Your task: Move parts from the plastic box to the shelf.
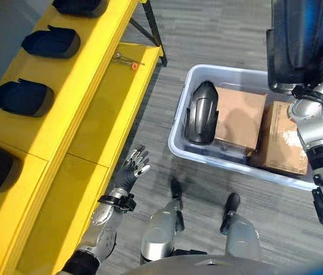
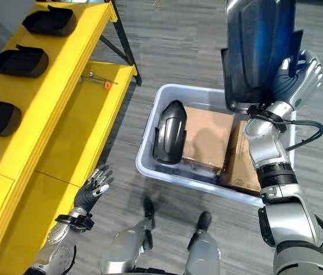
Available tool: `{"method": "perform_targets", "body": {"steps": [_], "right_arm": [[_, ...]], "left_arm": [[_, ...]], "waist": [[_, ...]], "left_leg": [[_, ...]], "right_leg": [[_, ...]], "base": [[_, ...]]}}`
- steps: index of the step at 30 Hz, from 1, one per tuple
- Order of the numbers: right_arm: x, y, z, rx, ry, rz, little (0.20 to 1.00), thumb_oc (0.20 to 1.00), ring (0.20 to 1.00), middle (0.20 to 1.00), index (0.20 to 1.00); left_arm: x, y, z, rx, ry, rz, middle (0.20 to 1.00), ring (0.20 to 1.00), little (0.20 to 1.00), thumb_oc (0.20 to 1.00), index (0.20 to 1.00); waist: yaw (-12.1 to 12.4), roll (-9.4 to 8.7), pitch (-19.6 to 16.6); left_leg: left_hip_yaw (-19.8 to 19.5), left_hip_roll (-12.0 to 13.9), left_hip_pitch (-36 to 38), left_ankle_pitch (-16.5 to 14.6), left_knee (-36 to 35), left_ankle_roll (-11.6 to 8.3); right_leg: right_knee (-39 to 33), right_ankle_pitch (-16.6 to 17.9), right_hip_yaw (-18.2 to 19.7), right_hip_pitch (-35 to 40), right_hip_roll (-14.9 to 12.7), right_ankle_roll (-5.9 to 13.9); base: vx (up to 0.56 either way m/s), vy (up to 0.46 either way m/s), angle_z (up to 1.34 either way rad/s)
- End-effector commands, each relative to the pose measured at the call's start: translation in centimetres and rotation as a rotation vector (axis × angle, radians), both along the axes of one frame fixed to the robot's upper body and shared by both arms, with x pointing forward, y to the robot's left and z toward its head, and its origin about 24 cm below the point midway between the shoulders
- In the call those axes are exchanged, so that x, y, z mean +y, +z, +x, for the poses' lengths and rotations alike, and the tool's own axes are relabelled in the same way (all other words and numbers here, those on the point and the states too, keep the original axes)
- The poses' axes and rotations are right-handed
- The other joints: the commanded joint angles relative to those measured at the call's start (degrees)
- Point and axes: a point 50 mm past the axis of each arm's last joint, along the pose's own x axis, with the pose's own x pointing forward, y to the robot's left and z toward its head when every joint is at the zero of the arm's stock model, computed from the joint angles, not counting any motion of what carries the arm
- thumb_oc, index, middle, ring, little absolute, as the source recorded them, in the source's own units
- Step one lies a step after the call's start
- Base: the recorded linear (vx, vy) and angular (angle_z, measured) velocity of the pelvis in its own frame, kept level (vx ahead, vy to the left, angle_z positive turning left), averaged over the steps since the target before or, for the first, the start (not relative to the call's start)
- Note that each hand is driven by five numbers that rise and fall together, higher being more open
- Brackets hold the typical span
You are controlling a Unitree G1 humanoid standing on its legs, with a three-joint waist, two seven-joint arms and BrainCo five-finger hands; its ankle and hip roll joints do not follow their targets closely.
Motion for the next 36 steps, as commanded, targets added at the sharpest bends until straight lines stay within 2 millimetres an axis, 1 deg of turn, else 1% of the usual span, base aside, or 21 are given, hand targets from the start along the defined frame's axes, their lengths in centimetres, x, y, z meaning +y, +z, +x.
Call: {"method": "perform_targets", "body": {"steps": [1, 2, 4, 5, 8, 10, 11, 12, 13, 14, 16, 17, 18, 20, 23, 25, 27, 30, 32, 34, 36], "right_arm": [[2.5, -2.3, 0.8, 0.169, 0.329, 0.074, 0.2, 0.2, 0.2, 0.2, 0.2], [5.2, -6.3, -0.2, 0.28, 0.51, 0.155, 0.2, 0.2, 0.2, 0.2, 0.2], [6.5, -8.8, -1.6, 0.331, 0.612, 0.198, 0.2, 0.2, 0.2, 0.2, 0.2], [8.1, -11.0, -3.3, 0.373, 0.709, 0.239, 0.2, 0.2, 0.2, 0.2, 0.2], [9.3, -12.2, -4.5, 0.398, 0.78, 0.281, 0.2, 0.2, 0.2, 0.2, 0.2], [11.8, -13.6, -6.2, 0.407, 0.882, 0.311, 0.2, 0.2, 0.2, 0.2, 0.2], [11.9, -13.7, -6.3, 0.408, 0.888, 0.309, 0.2, 0.2, 0.2, 0.2, 0.2], [12.1, -13.9, -6.4, 0.414, 0.898, 0.304, 0.2, 0.2, 0.2, 0.2, 0.2], [12.1, -14.1, -6.6, 0.424, 0.902, 0.312, 0.2, 0.2, 0.2, 0.2, 0.2], [11.9, -14.4, -6.9, 0.431, 0.89, 0.314, 0.2, 0.2, 0.2, 0.2, 0.2], [10.6, -15.2, -7.9, 0.455, 0.807, 0.322, 0.2, 0.2, 0.2, 0.2, 0.2], [10.3, -15.4, -8.0, 0.459, 0.788, 0.322, 0.2, 0.2, 0.2, 0.2, 0.2], [10.1, -15.6, -8.1, 0.461, 0.779, 0.325, 0.2, 0.2, 0.2, 0.2, 0.2], [9.5, -16.3, -8.1, 0.484, 0.762, 0.326, 0.2, 0.2, 0.2, 0.2, 0.2], [9.7, -16.5, -8.0, 0.486, 0.778, 0.324, 0.2, 0.2, 0.2, 0.2, 0.2], [9.7, -16.4, -8.3, 0.484, 0.798, 0.328, 0.2, 0.2, 0.2, 0.2, 0.2], [9.3, -16.5, -8.9, 0.475, 0.764, 0.346, 0.2, 0.2, 0.2, 0.2, 0.2], [9.0, -16.7, -9.0, 0.478, 0.755, 0.355, 0.2, 0.2, 0.2, 0.2, 0.2], [9.1, -16.7, -8.9, 0.485, 0.77, 0.357, 0.2, 0.2, 0.2, 0.2, 0.2], [9.1, -16.5, -8.8, 0.485, 0.776, 0.366, 0.2, 0.2, 0.2, 0.2, 0.2], [9.0, -16.5, -8.9, 0.464, 0.79, 0.402, 0.2, 0.2, 0.2, 0.2, 0.2]], "left_arm": [[0.1, 1.3, 0.3, -0.077, -0.028, 0.058, 1.0, 1.0, 1.0, 1.0, 1.0], [0.6, 1.0, 0.1, -0.066, 0.005, 0.092, 1.0, 1.0, 1.0, 1.0, 1.0], [0.8, 1.0, -0.1, -0.064, 0.018, 0.114, 1.0, 1.0, 1.0, 1.0, 1.0], [0.9, 1.0, -0.2, -0.07, 0.025, 0.15, 1.0, 1.0, 1.0, 1.0, 1.0], [1.1, 1.3, -0.1, -0.082, 0.032, 0.173, 1.0, 1.0, 1.0, 1.0, 1.0], [1.8, 2.0, 0.3, -0.11, 0.053, 0.212, 1.0, 1.0, 1.0, 1.0, 1.0], [1.9, 2.1, 0.3, -0.112, 0.056, 0.217, 1.0, 1.0, 1.0, 1.0, 1.0], [2.1, 2.3, 0.4, -0.116, 0.064, 0.229, 1.0, 1.0, 1.0, 1.0, 1.0], [2.1, 2.4, 0.7, -0.116, 0.068, 0.235, 1.0, 1.0, 1.0, 1.0, 1.0], [2.0, 2.5, 0.9, -0.115, 0.06, 0.235, 1.0, 1.0, 1.0, 1.0, 1.0], [1.1, 2.5, 1.3, -0.109, 0.011, 0.222, 1.0, 1.0, 1.0, 1.0, 1.0], [0.8, 2.5, 1.3, -0.106, 0.001, 0.212, 1.0, 1.0, 1.0, 1.0, 1.0], [0.5, 2.4, 1.4, -0.106, -0.008, 0.203, 1.0, 1.0, 1.0, 1.0, 1.0], [0.3, 2.0, 1.8, -0.063, 0.004, 0.131, 1.0, 1.0, 1.0, 1.0, 1.0], [0.0, 1.6, 1.5, -0.062, -0.01, 0.136, 1.0, 1.0, 1.0, 1.0, 1.0], [-0.1, 1.3, 1.1, -0.058, -0.036, 0.134, 1.0, 1.0, 1.0, 1.0, 1.0], [-0.7, 1.3, 1.1, -0.069, -0.112, 0.134, 1.0, 1.0, 1.0, 1.0, 1.0], [-1.6, 1.6, 1.5, -0.09, -0.166, 0.142, 1.0, 1.0, 1.0, 1.0, 1.0], [-2.2, 1.8, 1.7, -0.099, -0.174, 0.139, 1.0, 1.0, 1.0, 1.0, 1.0], [-2.6, 2.0, 1.9, -0.107, -0.193, 0.133, 1.0, 1.0, 1.0, 1.0, 1.0], [-3.3, 2.7, 2.5, -0.145, -0.226, 0.125, 1.0, 1.0, 1.0, 1.0, 1.0]], "waist": [[1.2, -1.93, -3.7], [0.4, -3.75, -6.3], [-0.2, -4.76, -8.0], [-1.0, -5.82, -9.4], [-1.5, -6.49, -10.0], [-1.7, -7.65, -10.8], [-1.7, -7.65, -10.8], [-1.9, -7.58, -10.8], [-2.5, -7.63, -11.1], [-3.3, -7.62, -11.5], [-5.9, -7.9, -12.8], [-6.5, -7.94, -12.9], [-6.9, -7.94, -13.2], [-6.9, -8.11, -13.9], [-6.5, -7.82, -13.8], [-6.8, -7.01, -13.3], [-8.2, -6.46, -13.6], [-9.5, -6.33, -13.8], [-10.2, -6.69, -14.0], [-10.9, -7.11, -14.0], [-12.5, -7.39, -14.7]], "left_leg": [[-2.0, 1.7, 0.3, 0.5, -0.3, -2.79], [-0.9, 2.0, 2.7, 0.0, -0.7, -2.43], [0.0, 2.0, 4.1, -0.4, -1.0, -2.03], [1.0, 1.8, 5.3, -1.0, -1.1, -1.46], [2.1, 1.3, 6.2, -1.8, -1.1, -0.91], [4.2, 0.4, 7.8, -4.5, -1.1, -0.41], [4.5, 0.4, 7.9, -4.6, -1.1, -0.36], [5.0, 0.5, 7.9, -4.7, -1.1, -0.28], [4.5, -0.1, 7.7, -5.1, -1.1, 0.31], [4.2, -0.5, 6.7, -4.2, -1.1, 1.13], [-0.5, -3.0, 5.5, -4.5, -1.1, 2.04], [-1.9, -3.7, 5.4, -4.4, -1.1, 2.07], [-3.1, -4.2, 5.0, -4.2, -1.1, 2.05], [-7.3, -5.6, 4.2, -3.8, -1.1, 1.73], [-9.0, -5.7, 3.3, -3.1, -1.1, 1.43], [-6.7, -5.4, 2.3, -2.2, -1.1, 0.87], [0.5, -4.2, 2.0, -1.5, -1.1, -0.06], [5.7, -2.3, 3.6, -1.1, -1.1, -0.85], [6.9, -0.8, 5.9, -2.3, -0.4, -1.87], [9.6, 1.5, 6.9, -2.9, 1.8, -2.38], [14.9, 6.8, 9.2, -1.5, 5.8, -3.6]], "right_leg": [[1.9, 0.9, -1.2, 1.1, -2.6, 0.78], [0.0, 2.3, -1.7, 3.7, -3.1, 1.69], [-0.8, 3.1, -2.0, 5.1, -3.6, 2.43], [-1.3, 4.5, -2.1, 5.9, -4.4, 3.13], [-1.3, 5.7, -2.3, 6.1, -5.1, 3.68], [0.1, 9.5, -3.3, 5.4, -6.5, 6.21], [0.2, 9.1, -3.6, 5.4, -6.3, 6.26], [0.3, 8.1, -4.1, 5.4, -5.6, 6.18], [0.5, 6.9, -2.5, 5.0, -3.7, 5.79], [0.3, 5.7, -0.9, 4.1, -1.0, 4.15], [0.8, 1.0, 6.6, 3.7, 7.1, 0.2], [0.7, 0.5, 8.6, 3.8, 8.9, -0.6], [-0.2, 0.4, 10.1, 4.0, 10.3, -1.33], [-5.5, 2.5, 11.8, 5.8, 10.8, -1.52], [-6.6, 2.9, 12.6, 6.5, 10.9, -1.8], [-6.4, 2.2, 10.4, 7.0, 10.6, -2.03], [-7.4, 2.4, 6.6, 7.4, 9.5, -1.38], [-8.1, 2.3, 3.5, 8.3, 7.9, -1.05], [-7.8, 1.6, 2.7, 9.1, 6.5, -0.73], [-7.0, 1.7, 1.3, 8.8, 5.2, -0.86], [-4.7, 1.0, -2.2, 8.1, 3.2, -1.38]], "base": [[0.33, 0.267, 0.02], [0.3, 0.268, -0.04], [0.2, 0.246, -0.03], [0.11, 0.21, -0.09], [0.01, 0.118, -0.12], [-0.07, 0.1, -0.21], [-0.06, 0.031, -0.2], [-0.09, 0.011, -0.29], [-0.17, -0.008, -0.31], [-0.16, -0.011, 0.05], [-0.16, -0.012, 0.52], [-0.16, -0.029, 1.95], [-0.13, -0.082, 2.0], [-0.23, -0.21, 0.92], [-0.2, -0.141, 0.24], [-0.21, -0.073, 0.22], [-0.13, 0.018, 0.78], [-0.06, 0.097, 1.51], [-0.03, 0.167, 0.66], [-0.07, 0.233, 0.73], [-0.13, 0.364, 0.77]]}}
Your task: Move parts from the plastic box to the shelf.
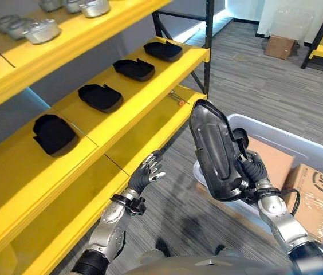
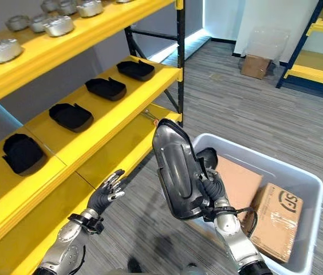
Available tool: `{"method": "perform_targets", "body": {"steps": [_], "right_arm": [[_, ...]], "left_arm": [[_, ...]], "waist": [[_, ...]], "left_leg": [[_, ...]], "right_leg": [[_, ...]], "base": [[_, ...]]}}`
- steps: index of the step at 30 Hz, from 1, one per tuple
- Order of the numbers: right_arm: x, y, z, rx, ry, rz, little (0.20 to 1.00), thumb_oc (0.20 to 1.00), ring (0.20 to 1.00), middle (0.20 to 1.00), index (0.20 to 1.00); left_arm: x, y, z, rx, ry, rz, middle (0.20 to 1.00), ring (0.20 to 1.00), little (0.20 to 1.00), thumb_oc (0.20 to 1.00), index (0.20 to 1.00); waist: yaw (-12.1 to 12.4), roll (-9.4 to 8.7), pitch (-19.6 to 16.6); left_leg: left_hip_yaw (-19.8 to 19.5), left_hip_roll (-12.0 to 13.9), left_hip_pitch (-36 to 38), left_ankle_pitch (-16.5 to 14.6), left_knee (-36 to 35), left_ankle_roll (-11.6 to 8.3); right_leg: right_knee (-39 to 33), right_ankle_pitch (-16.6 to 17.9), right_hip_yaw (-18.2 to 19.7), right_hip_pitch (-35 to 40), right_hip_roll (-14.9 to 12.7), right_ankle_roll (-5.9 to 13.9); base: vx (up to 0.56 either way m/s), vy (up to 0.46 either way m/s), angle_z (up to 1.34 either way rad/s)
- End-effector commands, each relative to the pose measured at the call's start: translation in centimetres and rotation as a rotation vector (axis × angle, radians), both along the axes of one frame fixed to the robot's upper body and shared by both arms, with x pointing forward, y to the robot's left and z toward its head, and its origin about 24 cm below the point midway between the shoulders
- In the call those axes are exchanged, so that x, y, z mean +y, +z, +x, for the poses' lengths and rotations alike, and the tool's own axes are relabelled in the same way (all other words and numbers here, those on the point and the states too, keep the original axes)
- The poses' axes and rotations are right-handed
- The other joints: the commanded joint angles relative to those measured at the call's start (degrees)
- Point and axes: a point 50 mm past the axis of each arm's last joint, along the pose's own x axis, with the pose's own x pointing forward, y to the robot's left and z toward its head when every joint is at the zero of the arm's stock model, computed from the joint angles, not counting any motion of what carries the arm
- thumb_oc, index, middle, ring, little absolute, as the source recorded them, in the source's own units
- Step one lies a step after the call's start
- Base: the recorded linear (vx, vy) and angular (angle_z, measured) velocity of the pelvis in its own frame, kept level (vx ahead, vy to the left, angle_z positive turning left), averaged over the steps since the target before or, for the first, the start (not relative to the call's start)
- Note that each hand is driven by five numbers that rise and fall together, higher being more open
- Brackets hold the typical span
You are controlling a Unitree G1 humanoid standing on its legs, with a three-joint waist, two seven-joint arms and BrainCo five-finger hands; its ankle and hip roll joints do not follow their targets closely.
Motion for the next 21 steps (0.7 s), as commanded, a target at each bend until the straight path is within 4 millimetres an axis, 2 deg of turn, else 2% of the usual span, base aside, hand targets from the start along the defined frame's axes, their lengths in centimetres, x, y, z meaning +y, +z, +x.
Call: {"method": "perform_targets", "body": {"steps": [1, 2, 3, 6, 13, 14, 15, 18, 19, 20, 21], "right_arm": [[1.5, 3.7, 1.9, -0.211, 0.043, 0.137, 0.2, 0.2, 0.2, 0.2, 0.2], [1.6, 3.7, 2.0, -0.213, 0.052, 0.142, 0.2, 0.2, 0.2, 0.2, 0.2], [2.5, 3.7, 2.4, -0.215, 0.119, 0.147, 0.2, 0.2, 0.2, 0.2, 0.2], [3.7, 3.9, 2.3, -0.202, 0.182, 0.157, 0.2, 0.2, 0.2, 0.2, 0.2], [4.9, 3.9, 2.3, -0.182, 0.25, 0.156, 0.2, 0.2, 0.2, 0.2, 0.2], [5.4, 4.0, 2.3, -0.183, 0.273, 0.153, 0.2, 0.2, 0.2, 0.2, 0.2], [6.1, 4.3, 2.5, -0.196, 0.284, 0.159, 0.2, 0.2, 0.2, 0.2, 0.2], [6.5, 4.5, 2.6, -0.211, 0.285, 0.161, 0.2, 0.2, 0.2, 0.2, 0.2], [6.7, 4.5, 2.7, -0.217, 0.284, 0.164, 0.2, 0.2, 0.2, 0.2, 0.2], [6.7, 4.6, 2.7, -0.228, 0.264, 0.18, 0.2, 0.2, 0.2, 0.2, 0.2], [6.4, 4.7, 2.7, -0.232, 0.244, 0.186, 0.2, 0.2, 0.2, 0.2, 0.2]], "left_arm": [[0.7, 2.4, 1.5, -0.134, -0.009, 0.024, 1.0, 1.0, 1.0, 1.0, 1.0], [0.6, 2.5, 1.6, -0.138, -0.004, 0.027, 1.0, 1.0, 1.0, 1.0, 1.0], [0.6, 2.6, 1.8, -0.159, 0.023, 0.066, 1.0, 1.0, 1.0, 1.0, 1.0], [1.6, 2.6, 1.5, -0.154, 0.073, 0.107, 1.0, 1.0, 1.0, 1.0, 1.0], [3.4, 2.1, 0.5, -0.144, 0.135, 0.165, 1.0, 1.0, 1.0, 1.0, 1.0], [4.1, 2.1, 0.2, -0.147, 0.156, 0.175, 1.0, 1.0, 1.0, 1.0, 1.0], [4.7, 2.1, 0.0, -0.158, 0.179, 0.189, 1.0, 1.0, 1.0, 1.0, 1.0], [4.7, 2.2, -0.1, -0.173, 0.181, 0.194, 1.0, 1.0, 1.0, 1.0, 1.0], [4.7, 2.2, -0.1, -0.175, 0.18, 0.189, 1.0, 1.0, 1.0, 1.0, 1.0], [4.7, 2.2, 0.0, -0.176, 0.161, 0.201, 1.0, 1.0, 1.0, 1.0, 1.0], [4.6, 2.2, 0.1, -0.173, 0.142, 0.201, 1.0, 1.0, 1.0, 1.0, 1.0]], "waist": [[-3.0, -4.17, -1.2], [-3.0, -4.04, -1.4], [-2.3, -2.92, -1.7], [-1.5, -2.08, -1.9], [1.8, -2.12, -1.9], [3.3, -2.19, -1.7], [5.7, -2.67, -1.3], [7.1, -2.92, -0.8], [8.0, -2.95, -0.5], [7.3, -3.03, -0.1], [6.2, -3.25, 0.0]], "left_leg": [[6.4, 8.2, 2.7, -3.2, 5.6, -8.1], [6.0, 8.3, 3.2, -3.2, 5.7, -8.2], [3.2, 7.0, 4.5, -4.3, 3.4, -7.64], [2.9, 4.4, 5.9, -6.6, -0.8, -6.26], [1.2, 3.2, 5.8, -7.1, -1.7, -5.2], [0.8, 2.7, 5.3, -7.2, -1.9, -4.81], [0.0, 1.2, 4.4, -7.5, -2.1, -3.87], [-0.6, -0.5, 4.1, -8.1, -2.1, -2.81], [-0.8, -1.5, 3.8, -8.7, -2.1, -2.04], [-2.8, -2.4, 3.2, -9.4, -2.1, -0.89], [-4.6, -2.7, 2.9, -9.6, -2.1, -0.43]], "right_leg": [[-9.2, 8.7, 0.1, 2.0, 1.1, 1.21], [-8.9, 8.6, -0.1, 1.8, 1.0, 1.16], [-7.3, 8.2, -0.2, 1.2, 0.0, 1.61], [-6.4, 8.3, -0.9, 1.9, -1.9, 3.22], [-6.6, 9.6, -3.2, 3.0, -4.5, 5.53], [-6.4, 10.5, -4.7, 3.4, -5.8, 6.21], [-6.0, 12.8, -7.0, 3.6, -7.9, 7.19], [-4.3, 15.4, -8.1, 3.2, -9.7, 8.13], [-1.6, 17.1, -8.6, 2.4, -11.2, 8.85], [1.4, 16.1, -4.5, 0.5, -9.9, 8.6], [1.1, 13.1, -1.0, -0.3, -6.0, 7.57]], "base": [[-0.06, 0.285, 1.47], [0.01, 0.542, 1.34], [0.02, 0.592, 1.03], [0.05, 0.607, 0.41], [0.01, 0.304, 0.34], [-0.09, 0.572, 0.35], [-0.1, 0.538, 0.25], [-0.09, 0.339, 0.48], [-0.1, 0.362, 0.26], [-0.07, 0.272, 0.14], [-0.02, 0.132, 0.34]]}}
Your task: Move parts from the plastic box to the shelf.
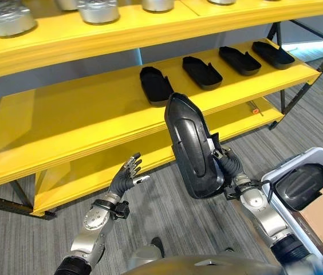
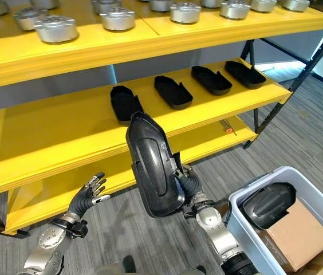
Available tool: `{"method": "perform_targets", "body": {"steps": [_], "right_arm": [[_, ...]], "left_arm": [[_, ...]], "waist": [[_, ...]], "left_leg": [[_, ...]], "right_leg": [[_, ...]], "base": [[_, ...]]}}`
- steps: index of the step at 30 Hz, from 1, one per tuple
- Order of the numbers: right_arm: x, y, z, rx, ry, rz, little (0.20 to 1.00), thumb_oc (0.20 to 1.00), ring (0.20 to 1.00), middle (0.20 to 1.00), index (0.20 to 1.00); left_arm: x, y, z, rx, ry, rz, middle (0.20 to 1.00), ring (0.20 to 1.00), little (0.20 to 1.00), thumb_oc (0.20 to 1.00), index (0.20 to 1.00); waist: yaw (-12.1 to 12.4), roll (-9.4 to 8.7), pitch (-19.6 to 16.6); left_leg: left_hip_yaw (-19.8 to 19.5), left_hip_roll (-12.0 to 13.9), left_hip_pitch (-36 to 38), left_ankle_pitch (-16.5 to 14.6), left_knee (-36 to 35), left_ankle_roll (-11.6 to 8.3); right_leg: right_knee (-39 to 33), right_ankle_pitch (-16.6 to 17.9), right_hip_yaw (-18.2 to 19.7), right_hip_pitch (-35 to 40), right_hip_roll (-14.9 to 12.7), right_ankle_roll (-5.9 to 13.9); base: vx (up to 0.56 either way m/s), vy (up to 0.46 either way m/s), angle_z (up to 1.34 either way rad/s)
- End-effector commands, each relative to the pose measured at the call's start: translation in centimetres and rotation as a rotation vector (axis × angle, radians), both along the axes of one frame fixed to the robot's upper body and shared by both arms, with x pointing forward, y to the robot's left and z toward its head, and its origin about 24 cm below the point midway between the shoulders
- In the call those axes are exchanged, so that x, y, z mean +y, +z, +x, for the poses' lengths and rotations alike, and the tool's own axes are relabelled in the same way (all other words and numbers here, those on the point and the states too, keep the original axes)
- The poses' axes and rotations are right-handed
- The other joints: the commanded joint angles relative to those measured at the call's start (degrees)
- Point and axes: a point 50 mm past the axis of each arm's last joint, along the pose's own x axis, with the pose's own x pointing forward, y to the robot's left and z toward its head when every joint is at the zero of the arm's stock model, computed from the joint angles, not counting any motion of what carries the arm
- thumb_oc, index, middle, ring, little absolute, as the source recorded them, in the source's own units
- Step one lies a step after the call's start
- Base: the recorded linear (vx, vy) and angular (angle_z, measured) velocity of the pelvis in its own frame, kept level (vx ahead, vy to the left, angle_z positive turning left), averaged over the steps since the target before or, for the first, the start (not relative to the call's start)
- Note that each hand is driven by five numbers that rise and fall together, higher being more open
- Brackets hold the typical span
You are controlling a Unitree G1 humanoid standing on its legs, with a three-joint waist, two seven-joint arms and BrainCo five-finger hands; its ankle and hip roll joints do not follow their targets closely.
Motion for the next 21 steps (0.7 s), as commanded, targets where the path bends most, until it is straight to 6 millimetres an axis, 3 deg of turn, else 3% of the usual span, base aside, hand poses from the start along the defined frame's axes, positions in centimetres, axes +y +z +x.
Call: {"method": "perform_targets", "body": {"steps": [1, 6, 8, 11, 21], "right_arm": [[-0.1, 4.3, 1.6, -0.216, -0.003, 0.037, 0.2, 0.2, 0.2, 0.2, 0.2], [-1.1, 4.6, 1.6, -0.226, 0.022, 0.01, 0.2, 0.2, 0.2, 0.2, 0.2], [-1.7, 4.7, 1.4, -0.252, 0.001, -0.035, 0.2, 0.2, 0.2, 0.2, 0.2], [-2.2, 4.6, 1.4, -0.258, -0.014, -0.055, 0.2, 0.2, 0.2, 0.2, 0.2], [-2.3, 4.2, 1.3, -0.285, -0.003, -0.1, 0.2, 0.2, 0.2, 0.2, 0.2]], "left_arm": [[-1.0, 2.9, 1.9, -0.166, -0.072, -0.01, 1.0, 1.0, 1.0, 1.0, 1.0], [-1.8, 2.7, 1.7, -0.16, -0.075, -0.053, 1.0, 1.0, 1.0, 1.0, 1.0], [-3.4, 2.4, 1.7, -0.164, -0.122, -0.084, 1.0, 1.0, 1.0, 1.0, 1.0], [-4.3, 2.6, 2.3, -0.168, -0.159, -0.093, 1.0, 1.0, 1.0, 1.0, 1.0], [-4.7, 2.0, 2.4, -0.124, -0.198, -0.039, 1.0, 1.0, 1.0, 1.0, 1.0]], "waist": [[-2.5, 0.89, -0.3], [-3.4, -0.5, -0.3], [-5.5, -1.35, -0.6], [-6.9, -1.44, -1.2], [-7.8, 0.8, -2.4]], "left_leg": [[-2.4, 1.7, 1.7, 1.6, -2.7, -0.84], [-3.4, 0.5, 1.1, 2.7, -2.7, -1.58], [-7.7, -2.1, 0.2, 2.7, -2.7, -1.34], [-10.5, -2.9, -0.6, 2.6, -2.7, -0.9], [-6.4, -2.1, 1.2, 2.2, -2.4, -2.17]], "right_leg": [[0.8, -8.6, 7.4, 0.6, 11.0, 1.92], [-7.5, -9.5, 8.8, 1.6, 18.7, -1.39], [-13.1, -6.1, 17.5, 0.0, 23.3, -2.45], [-14.3, -5.2, 21.9, -0.4, 23.8, -2.44], [-14.7, -5.9, 20.2, 0.0, 21.9, -2.18]], "base": [[-0.05, 0.012, 0.65], [0.03, 0.006, 0.75], [0.12, -0.021, 0.16], [0.04, -0.053, 0.77], [0.08, -0.097, 0.18]]}}
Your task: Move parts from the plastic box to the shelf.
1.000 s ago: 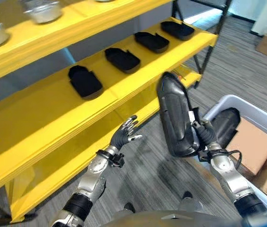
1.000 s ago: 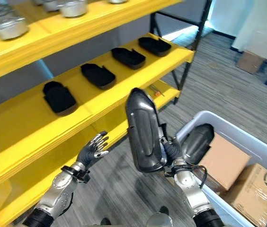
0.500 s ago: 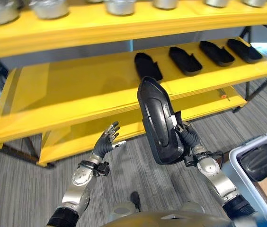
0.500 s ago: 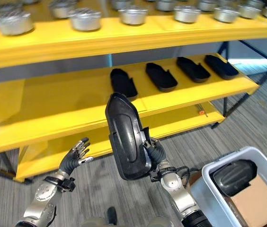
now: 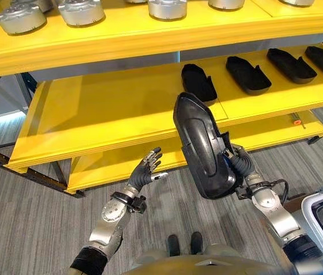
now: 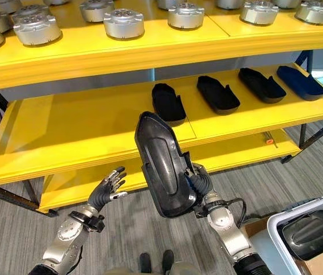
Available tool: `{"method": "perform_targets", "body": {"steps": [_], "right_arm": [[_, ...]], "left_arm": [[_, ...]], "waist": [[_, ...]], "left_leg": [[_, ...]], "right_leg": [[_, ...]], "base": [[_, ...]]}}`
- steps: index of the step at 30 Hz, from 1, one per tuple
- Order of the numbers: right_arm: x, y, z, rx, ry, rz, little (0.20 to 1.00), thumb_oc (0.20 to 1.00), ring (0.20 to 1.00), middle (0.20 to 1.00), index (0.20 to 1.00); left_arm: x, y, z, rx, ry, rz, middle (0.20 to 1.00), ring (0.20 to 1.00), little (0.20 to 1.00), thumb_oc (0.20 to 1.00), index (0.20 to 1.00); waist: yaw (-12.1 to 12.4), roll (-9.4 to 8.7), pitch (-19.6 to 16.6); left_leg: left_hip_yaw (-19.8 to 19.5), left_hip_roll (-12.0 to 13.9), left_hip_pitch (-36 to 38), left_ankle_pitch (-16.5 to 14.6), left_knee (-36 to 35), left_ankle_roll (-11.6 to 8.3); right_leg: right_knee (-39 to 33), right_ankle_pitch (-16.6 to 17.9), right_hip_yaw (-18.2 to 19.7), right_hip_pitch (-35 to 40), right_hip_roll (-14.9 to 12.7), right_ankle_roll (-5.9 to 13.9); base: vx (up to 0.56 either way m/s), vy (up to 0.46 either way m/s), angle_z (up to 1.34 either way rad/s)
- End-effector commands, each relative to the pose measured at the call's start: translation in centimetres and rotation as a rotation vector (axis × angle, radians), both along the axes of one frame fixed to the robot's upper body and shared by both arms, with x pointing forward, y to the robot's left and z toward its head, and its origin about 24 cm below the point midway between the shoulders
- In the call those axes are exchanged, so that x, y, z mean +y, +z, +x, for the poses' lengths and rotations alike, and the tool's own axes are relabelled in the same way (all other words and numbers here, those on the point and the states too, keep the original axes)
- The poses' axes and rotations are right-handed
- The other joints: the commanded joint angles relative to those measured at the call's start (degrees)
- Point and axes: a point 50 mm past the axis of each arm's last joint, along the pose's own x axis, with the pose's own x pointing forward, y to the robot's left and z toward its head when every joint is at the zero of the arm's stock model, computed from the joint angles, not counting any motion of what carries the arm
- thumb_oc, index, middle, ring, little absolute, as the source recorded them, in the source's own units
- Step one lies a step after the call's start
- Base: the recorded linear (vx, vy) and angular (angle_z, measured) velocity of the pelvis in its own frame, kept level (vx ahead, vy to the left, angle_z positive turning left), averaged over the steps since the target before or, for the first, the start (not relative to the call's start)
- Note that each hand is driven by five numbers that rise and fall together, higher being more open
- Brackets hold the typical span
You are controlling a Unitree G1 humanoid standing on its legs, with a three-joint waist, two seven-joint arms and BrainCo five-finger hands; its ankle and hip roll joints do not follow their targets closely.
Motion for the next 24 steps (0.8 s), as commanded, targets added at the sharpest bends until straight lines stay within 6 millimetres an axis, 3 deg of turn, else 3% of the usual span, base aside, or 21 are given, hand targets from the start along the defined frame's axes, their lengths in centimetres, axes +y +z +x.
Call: {"method": "perform_targets", "body": {"steps": [1, 2, 3, 7, 10, 13, 14, 17, 20, 22, 24], "right_arm": [[1.0, 3.4, 1.4, -0.205, 0.022, 0.059, 0.2, 0.2, 0.2, 0.2, 0.2], [0.1, 3.1, 1.2, -0.203, -0.03, 0.04, 0.2, 0.2, 0.2, 0.2, 0.2], [0.0, 3.0, 1.2, -0.206, -0.036, 0.034, 0.2, 0.2, 0.2, 0.2, 0.2], [-0.5, 3.1, 1.2, -0.208, -0.027, 0.012, 0.2, 0.2, 0.2, 0.2, 0.2], [-1.0, 3.4, 1.0, -0.21, -0.016, -0.005, 0.2, 0.2, 0.2, 0.2, 0.2], [-1.3, 3.6, 1.0, -0.208, -0.008, -0.011, 0.2, 0.2, 0.2, 0.2, 0.2], [-1.3, 3.6, 1.0, -0.207, -0.004, -0.014, 0.2, 0.2, 0.2, 0.2, 0.2], [-1.3, 3.6, 0.9, -0.196, 0.01, -0.02, 0.2, 0.2, 0.2, 0.2, 0.2], [-1.8, 3.1, 0.8, -0.162, 0.005, -0.028, 0.2, 0.2, 0.2, 0.2, 0.2], [-2.1, 2.8, 0.7, -0.143, 0.005, -0.005, 0.2, 0.2, 0.2, 0.2, 0.2], [-1.2, 3.1, 0.7, -0.155, 0.036, 0.013, 0.2, 0.2, 0.2, 0.2, 0.2]], "left_arm": [[-0.6, 1.6, 1.1, -0.1, -0.044, 0.02, 1.0, 1.0, 1.0, 1.0, 1.0], [-1.1, 2.0, 1.8, -0.122, -0.076, 0.006, 1.0, 1.0, 1.0, 1.0, 1.0], [-1.3, 2.1, 2.0, -0.127, -0.081, -0.003, 1.0, 1.0, 1.0, 1.0, 1.0], [-1.8, 2.5, 2.4, -0.148, -0.086, -0.018, 1.0, 1.0, 1.0, 1.0, 1.0], [-1.6, 2.7, 2.5, -0.15, -0.08, -0.035, 1.0, 1.0, 1.0, 1.0, 1.0], [-1.2, 2.7, 2.5, -0.146, -0.064, -0.04, 1.0, 1.0, 1.0, 1.0, 1.0], [-1.2, 2.6, 2.5, -0.143, -0.057, -0.044, 1.0, 1.0, 1.0, 1.0, 1.0], [-1.0, 2.7, 2.6, -0.167, -0.049, -0.017, 1.0, 1.0, 1.0, 1.0, 1.0], [-0.9, 2.6, 2.7, -0.169, -0.054, 0.008, 1.0, 1.0, 1.0, 1.0, 1.0], [-0.7, 2.5, 2.7, -0.171, -0.058, 0.032, 1.0, 1.0, 1.0, 1.0, 1.0], [-0.2, 2.4, 2.1, -0.174, -0.046, 0.07, 1.0, 1.0, 1.0, 1.0, 1.0]], "waist": [[-0.5, -1.32, -1.3], [-2.2, -1.46, -0.5], [-2.7, -1.32, -0.3], [-3.7, -0.3, -0.3], [-3.9, 0.37, -0.3], [-4.1, 0.42, 0.3], [-4.3, 0.4, 0.5], [-4.6, 0.78, 0.6], [-5.4, 1.43, 0.5], [-5.5, 1.41, 0.3], [-4.4, 0.93, 0.2]], "left_leg": [[8.4, 3.1, 1.9, 0.1, 3.0, -1.11], [14.3, 7.3, -0.3, 1.1, 10.9, -3.12], [14.6, 8.3, -0.5, 1.5, 11.5, -3.55], [12.8, 11.5, 1.8, 5.2, 4.3, -5.2], [11.6, 16.3, 0.9, 11.5, 1.4, -7.92], [11.1, 21.7, -1.1, 16.1, 0.9, -9.92], [11.1, 22.5, -1.1, 16.0, 1.0, -10.01], [10.7, 22.6, -0.1, 13.3, 0.7, -9.66], [12.7, 20.6, 1.3, 10.7, 0.8, -8.81], [12.7, 18.6, 2.4, 8.6, 0.7, -8.06], [12.2, 14.9, 3.7, 5.7, 0.9, -5.83]], "right_leg": [[-0.6, 5.1, 1.1, -1.6, -3.9, 7.47], [-0.6, 5.2, -2.1, -0.7, -6.1, 6.64], [-0.4, 5.1, -2.6, -0.4, -6.3, 6.52], [0.0, 4.4, -2.0, 0.2, -7.0, 6.67], [0.2, 3.3, -2.0, 1.0, -7.9, 6.67], [2.1, 1.9, -2.7, 1.9, -9.7, 6.73], [3.2, 1.3, -2.8, 1.9, -10.4, 6.87], [6.1, 0.5, -2.6, 1.0, -12.2, 7.68], [7.2, 0.2, -2.7, 1.3, -13.2, 8.09], [7.3, 0.8, -2.4, 1.3, -14.0, 9.02], [7.1, 2.3, -2.6, 1.0, -15.9, 10.99]], "base": [[0.05, -0.011, -0.04], [0.04, 0.023, -0.04], [0.04, 0.085, 0.76], [0.1, 0.2, 0.56], [0.11, 0.234, -0.14], [0.14, 0.336, -0.03], [0.14, 0.373, -0.03], [0.11, 0.386, -0.07], [0.16, 0.466, 0.07], [0.15, 0.387, 0.21], [0.18, 0.577, 0.23]]}}
